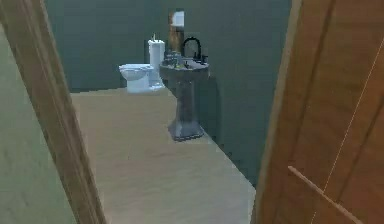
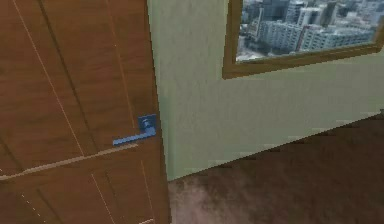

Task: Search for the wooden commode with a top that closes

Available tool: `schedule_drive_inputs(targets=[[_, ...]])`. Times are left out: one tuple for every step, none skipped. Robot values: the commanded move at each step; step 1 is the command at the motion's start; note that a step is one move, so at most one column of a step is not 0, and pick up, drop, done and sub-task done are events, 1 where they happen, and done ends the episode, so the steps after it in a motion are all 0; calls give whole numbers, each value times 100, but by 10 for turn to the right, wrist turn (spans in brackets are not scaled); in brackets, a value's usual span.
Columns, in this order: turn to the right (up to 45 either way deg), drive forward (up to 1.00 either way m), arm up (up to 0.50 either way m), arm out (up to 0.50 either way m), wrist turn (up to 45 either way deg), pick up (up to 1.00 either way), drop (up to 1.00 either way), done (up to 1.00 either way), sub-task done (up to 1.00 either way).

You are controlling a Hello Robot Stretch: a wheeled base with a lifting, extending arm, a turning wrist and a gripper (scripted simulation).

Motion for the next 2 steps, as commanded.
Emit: schedule_drive_inputs(targets=[[-30,0,0,0,0,0,0,0,0],[0,55,0,0,0,0,0,0,0]])
